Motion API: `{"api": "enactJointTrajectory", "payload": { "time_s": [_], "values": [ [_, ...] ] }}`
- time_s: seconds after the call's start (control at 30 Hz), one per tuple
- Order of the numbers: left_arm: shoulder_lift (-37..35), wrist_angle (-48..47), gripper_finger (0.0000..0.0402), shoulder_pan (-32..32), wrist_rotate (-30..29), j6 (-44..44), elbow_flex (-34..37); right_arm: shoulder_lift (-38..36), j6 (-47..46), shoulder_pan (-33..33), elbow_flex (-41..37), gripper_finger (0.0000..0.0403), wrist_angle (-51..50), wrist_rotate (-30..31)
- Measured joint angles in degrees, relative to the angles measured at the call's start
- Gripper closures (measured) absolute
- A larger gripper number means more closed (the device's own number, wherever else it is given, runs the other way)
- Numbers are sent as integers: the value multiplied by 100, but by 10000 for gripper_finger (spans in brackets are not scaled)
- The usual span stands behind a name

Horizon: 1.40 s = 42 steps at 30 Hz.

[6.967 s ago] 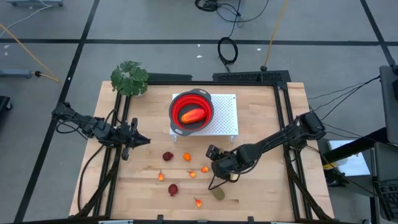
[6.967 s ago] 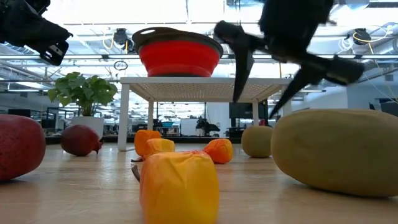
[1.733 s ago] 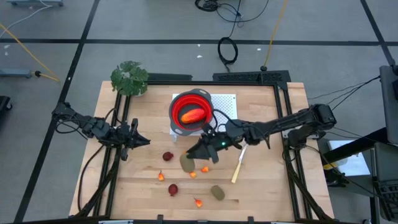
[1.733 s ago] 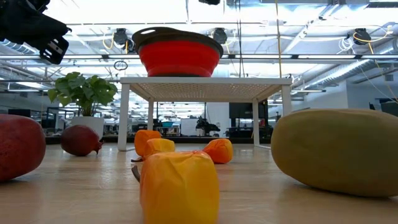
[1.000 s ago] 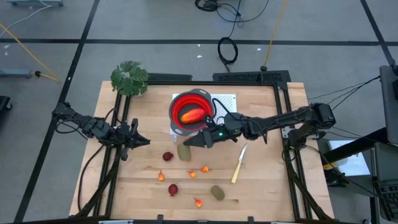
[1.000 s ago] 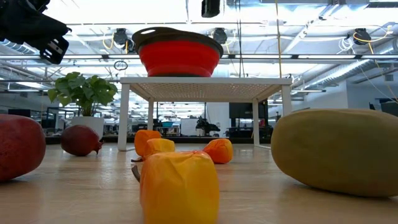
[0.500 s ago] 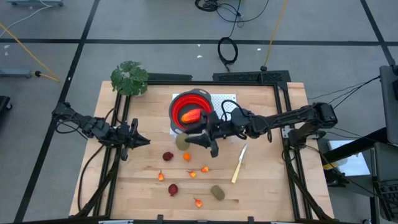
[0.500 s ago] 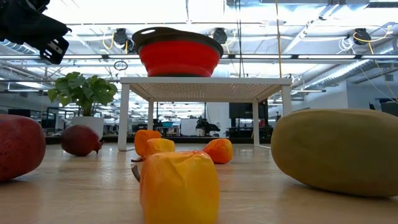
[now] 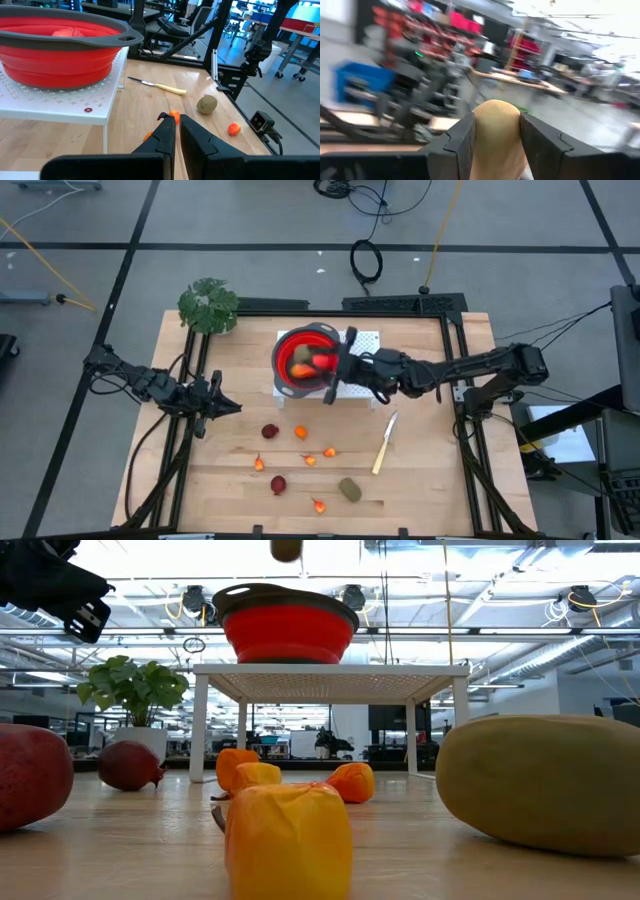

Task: Pick & Place Fruit
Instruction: Put the brown kiwi into the orange strainer bowl on the shelf

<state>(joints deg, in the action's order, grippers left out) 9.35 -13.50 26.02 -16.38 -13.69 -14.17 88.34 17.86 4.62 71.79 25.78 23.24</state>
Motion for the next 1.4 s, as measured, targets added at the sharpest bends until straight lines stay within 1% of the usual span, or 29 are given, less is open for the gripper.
{"api": "enactJointTrajectory", "payload": {
  "time_s": [0.1,0.2,0.37,0.53,0.6,0.77,0.9,1.0,1.1,1.17,1.4],
  "values": [
    [0,0,378,0,0,-2,0,-1,271,-109,0,265,-372,390],
    [1,2,378,0,-2,-2,0,8,231,-242,-2,265,-776,689],
    [2,2,378,0,-2,-2,0,3,-56,-427,-2,265,-1229,677],
    [2,2,378,0,-2,-4,0,3,-82,-569,-2,265,-1296,662],
    [0,3,378,0,-4,-4,0,3,-179,-609,-2,265,-1309,618],
    [2,4,378,0,-6,-4,0,3,-653,-721,-2,264,-1462,34],
    [2,4,378,0,-6,-4,0,6,-654,-813,-2,265,-1484,46],
    [1,4,378,0,-6,-2,0,6,-848,-882,-2,264,-1486,-1],
    [1,4,378,0,-6,-2,0,6,-1099,-962,-2,263,-1447,-391],
    [0,4,378,0,-6,-2,0,54,-1165,-1001,-2,263,-1395,-545],
    [0,7,378,0,-6,-19,0,214,-1158,-1066,1,262,-1268,-537]
  ]
}}
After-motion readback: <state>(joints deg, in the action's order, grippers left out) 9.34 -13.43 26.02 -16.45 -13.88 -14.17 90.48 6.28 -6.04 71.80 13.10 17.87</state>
